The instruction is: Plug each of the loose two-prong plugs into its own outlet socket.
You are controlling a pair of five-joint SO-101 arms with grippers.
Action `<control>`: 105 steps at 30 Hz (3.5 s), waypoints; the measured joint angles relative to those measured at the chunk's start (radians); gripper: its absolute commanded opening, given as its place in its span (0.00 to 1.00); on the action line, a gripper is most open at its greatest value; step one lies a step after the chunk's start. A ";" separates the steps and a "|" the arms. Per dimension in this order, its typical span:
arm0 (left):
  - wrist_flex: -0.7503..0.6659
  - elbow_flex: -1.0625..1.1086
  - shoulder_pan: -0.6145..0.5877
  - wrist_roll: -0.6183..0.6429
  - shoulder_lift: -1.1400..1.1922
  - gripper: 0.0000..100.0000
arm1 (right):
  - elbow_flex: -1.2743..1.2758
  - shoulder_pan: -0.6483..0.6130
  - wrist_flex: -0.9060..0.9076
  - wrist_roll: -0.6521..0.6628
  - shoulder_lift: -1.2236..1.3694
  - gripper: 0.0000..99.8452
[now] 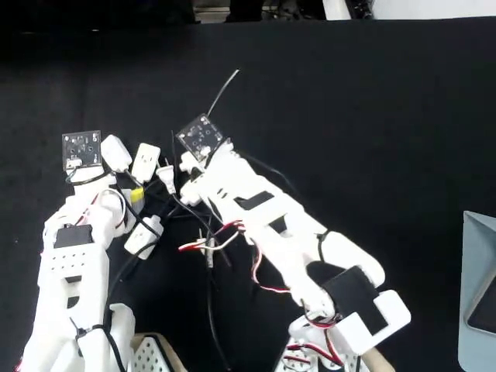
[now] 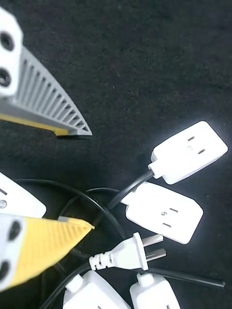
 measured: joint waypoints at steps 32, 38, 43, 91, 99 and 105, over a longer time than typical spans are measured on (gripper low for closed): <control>0.000 0.000 0.000 0.000 0.000 0.27 | -0.003 0.021 0.238 -0.084 -0.091 0.01; 0.000 0.000 0.000 0.000 0.000 0.27 | -0.048 0.035 0.331 -0.084 -0.092 0.01; 0.000 0.000 0.000 0.000 0.000 0.27 | -0.112 0.040 0.440 -0.086 -0.091 0.01; 0.000 0.000 0.000 0.000 0.000 0.27 | -0.037 0.037 0.250 -0.265 -0.186 0.01; 0.000 0.000 0.000 0.000 0.000 0.27 | 0.037 0.037 0.115 -0.265 -0.152 0.01; 0.000 0.000 0.000 0.000 0.000 0.27 | 0.060 0.037 0.106 -0.265 -0.143 0.01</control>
